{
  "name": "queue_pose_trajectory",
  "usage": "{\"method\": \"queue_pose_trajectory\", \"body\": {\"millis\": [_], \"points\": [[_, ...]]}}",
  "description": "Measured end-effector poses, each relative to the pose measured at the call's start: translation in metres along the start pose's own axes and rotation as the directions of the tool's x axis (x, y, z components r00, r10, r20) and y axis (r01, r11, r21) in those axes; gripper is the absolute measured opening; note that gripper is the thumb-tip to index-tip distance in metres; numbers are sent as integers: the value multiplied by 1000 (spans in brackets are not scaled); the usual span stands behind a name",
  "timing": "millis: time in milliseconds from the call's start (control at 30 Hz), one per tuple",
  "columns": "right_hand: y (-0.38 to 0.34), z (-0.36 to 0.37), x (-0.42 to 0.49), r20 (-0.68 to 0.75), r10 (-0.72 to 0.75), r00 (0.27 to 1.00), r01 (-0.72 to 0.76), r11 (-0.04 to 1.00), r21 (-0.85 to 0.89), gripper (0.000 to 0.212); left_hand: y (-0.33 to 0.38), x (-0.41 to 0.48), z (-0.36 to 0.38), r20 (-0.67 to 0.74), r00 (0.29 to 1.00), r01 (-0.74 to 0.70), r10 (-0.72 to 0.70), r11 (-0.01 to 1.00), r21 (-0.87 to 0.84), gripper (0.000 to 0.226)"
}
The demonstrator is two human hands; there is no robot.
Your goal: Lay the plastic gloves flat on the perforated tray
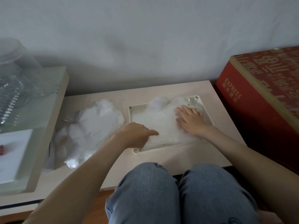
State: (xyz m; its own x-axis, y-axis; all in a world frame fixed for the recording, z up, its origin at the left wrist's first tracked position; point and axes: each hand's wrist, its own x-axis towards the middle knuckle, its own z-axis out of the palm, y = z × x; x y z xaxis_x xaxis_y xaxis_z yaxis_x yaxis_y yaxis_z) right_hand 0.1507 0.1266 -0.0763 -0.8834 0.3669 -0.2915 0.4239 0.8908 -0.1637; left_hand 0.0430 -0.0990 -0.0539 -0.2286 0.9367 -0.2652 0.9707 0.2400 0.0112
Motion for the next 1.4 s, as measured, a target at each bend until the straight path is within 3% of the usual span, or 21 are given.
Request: {"method": "queue_pose_trajectory", "body": {"millis": [100, 167, 267, 367, 433, 500, 600, 633, 700, 767, 833, 967, 1067, 1233, 1400], "points": [[3, -1, -1, 35, 6, 999, -4, 999, -49, 53, 1, -4, -7, -22, 1000, 3, -4, 999, -52, 47], [4, -2, -2, 31, -1, 1000, 3, 998, -66, 55, -1, -5, -7, -115, 992, 27, -49, 982, -187, 44], [4, -2, -3, 1, -22, 1000, 22, 997, -68, 57, -1, -4, -5, -304, 929, 29, -213, 858, -512, 65], [5, 0, -4, 4, -36, 999, 36, 997, -63, 58, 2, 4, -1, -308, 866, 87, -394, 725, -684, 50], [8, 3, -2, 18, -44, 999, 45, 997, -62, 57, 3, 10, 3, -305, 839, 210, -450, 786, -582, 40], [11, 7, 0, 30, -49, 998, 51, 996, -73, 56, 2, 13, 7, -246, 881, 296, -405, 875, -382, 53], [14, 14, 2, 80, -49, 996, 56, 995, -81, 55, 1, 13, 15, -27, 971, 234, -239, 964, -123, 63], [14, 15, 2, 87, -47, 995, 54, 995, -81, 55, -1, 12, 17, -3, 980, 199, -200, 977, -80, 61], [13, 15, 3, 36, -47, 998, 50, 996, -73, 54, -3, 9, 19, -94, 972, 200, -218, 965, -171, 57], [10, 13, 3, -131, -62, 989, 55, 997, -60, 55, -2, 6, 19, -341, 890, 208, -304, 934, -291, 50], [1, 9, 1, -342, -108, 933, 86, 993, -79, 56, -7, 2, 24, -503, 751, 301, -429, 899, -317, 40], [-17, -3, -3, -637, -240, 733, 205, 970, -129, 34, -18, -17, 31, -391, 612, 587, -687, 726, -358, 48], [-40, -16, -8, -680, -356, 640, 359, 922, -145, 31, -25, -33, 33, -106, 535, 779, -838, 538, -322, 57], [-67, -16, -21, -442, -579, 684, 647, 762, 3, 27, -33, -48, 37, 56, 572, 812, -818, 556, -179, 29], [-70, -23, -34, -408, -452, 794, 561, 803, 202, 31, -35, -63, 34, 20, 611, 784, -792, 601, -154, 24]]}}
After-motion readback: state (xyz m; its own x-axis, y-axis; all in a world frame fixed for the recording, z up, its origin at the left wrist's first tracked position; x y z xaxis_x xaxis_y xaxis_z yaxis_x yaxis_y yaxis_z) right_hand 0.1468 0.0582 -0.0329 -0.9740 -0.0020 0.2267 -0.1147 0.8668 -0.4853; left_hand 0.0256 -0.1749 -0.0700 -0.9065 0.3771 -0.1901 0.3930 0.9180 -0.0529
